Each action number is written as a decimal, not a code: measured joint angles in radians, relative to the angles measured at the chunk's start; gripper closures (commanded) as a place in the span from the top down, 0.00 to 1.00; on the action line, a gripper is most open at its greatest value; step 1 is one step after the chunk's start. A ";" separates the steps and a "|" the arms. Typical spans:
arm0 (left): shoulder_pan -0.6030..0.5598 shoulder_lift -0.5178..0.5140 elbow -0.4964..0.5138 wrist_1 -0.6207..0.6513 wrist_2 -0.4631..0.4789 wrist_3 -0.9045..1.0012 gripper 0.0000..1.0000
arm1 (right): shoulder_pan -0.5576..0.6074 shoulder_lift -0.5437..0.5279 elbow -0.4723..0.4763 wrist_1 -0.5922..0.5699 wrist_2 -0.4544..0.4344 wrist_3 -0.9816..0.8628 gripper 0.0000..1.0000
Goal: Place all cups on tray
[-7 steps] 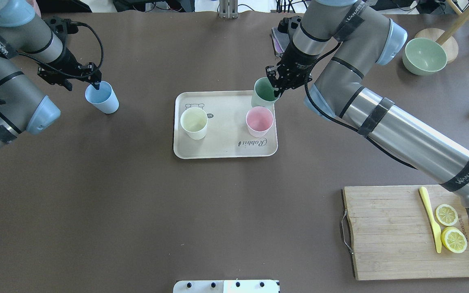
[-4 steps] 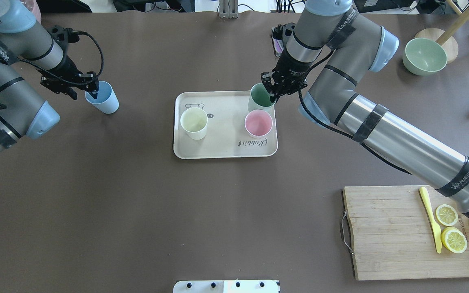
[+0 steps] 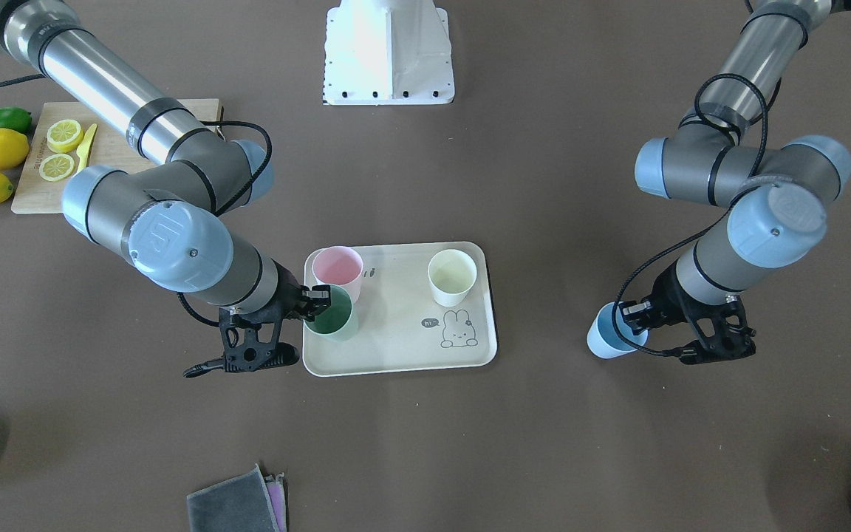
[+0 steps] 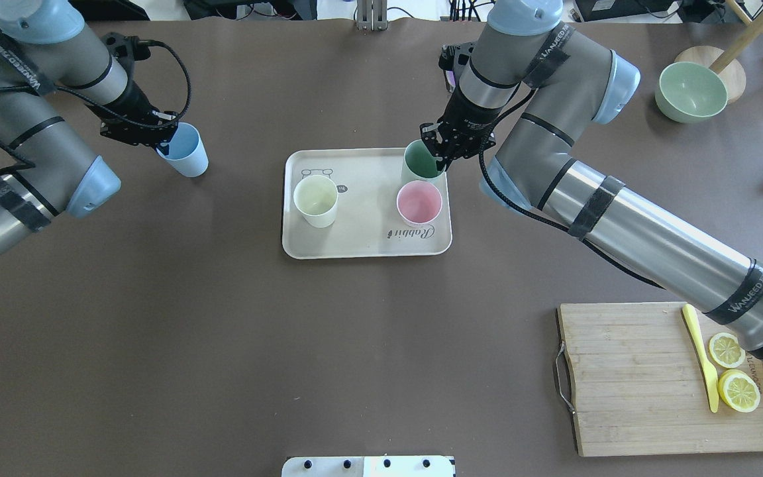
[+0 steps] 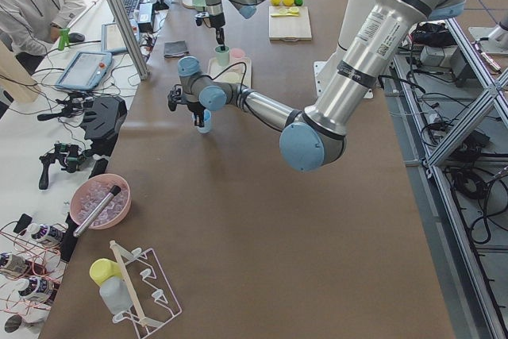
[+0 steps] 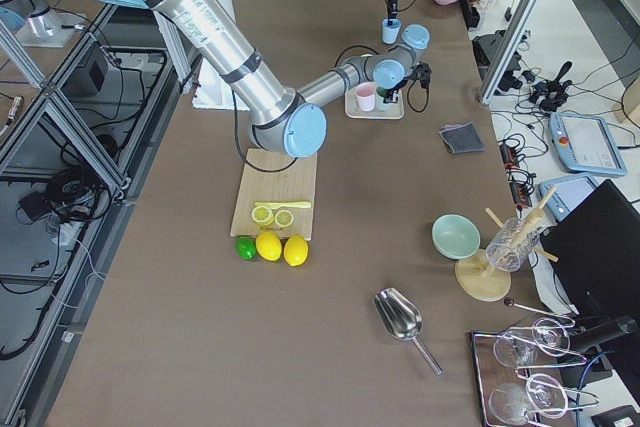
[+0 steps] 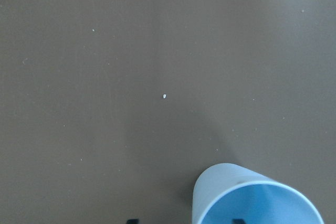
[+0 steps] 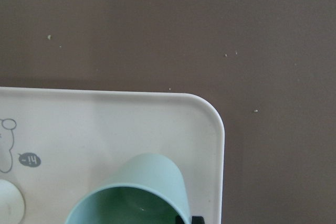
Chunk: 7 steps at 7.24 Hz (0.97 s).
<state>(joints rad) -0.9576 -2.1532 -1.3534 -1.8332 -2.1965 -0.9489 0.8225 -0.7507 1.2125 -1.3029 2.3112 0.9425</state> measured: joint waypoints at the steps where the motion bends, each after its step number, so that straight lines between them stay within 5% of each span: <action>1: 0.020 -0.056 0.020 0.003 0.001 -0.063 0.00 | 0.003 0.009 0.000 0.000 -0.010 0.001 1.00; 6: 0.153 -0.248 0.099 0.004 0.060 -0.313 0.00 | 0.137 -0.045 0.019 -0.006 0.071 -0.111 1.00; 7: 0.181 -0.256 0.100 0.005 0.082 -0.333 0.96 | 0.153 -0.064 0.020 -0.004 0.076 -0.147 1.00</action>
<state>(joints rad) -0.7765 -2.4088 -1.2534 -1.8286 -2.1148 -1.2818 0.9752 -0.8151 1.2325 -1.3073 2.3872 0.7953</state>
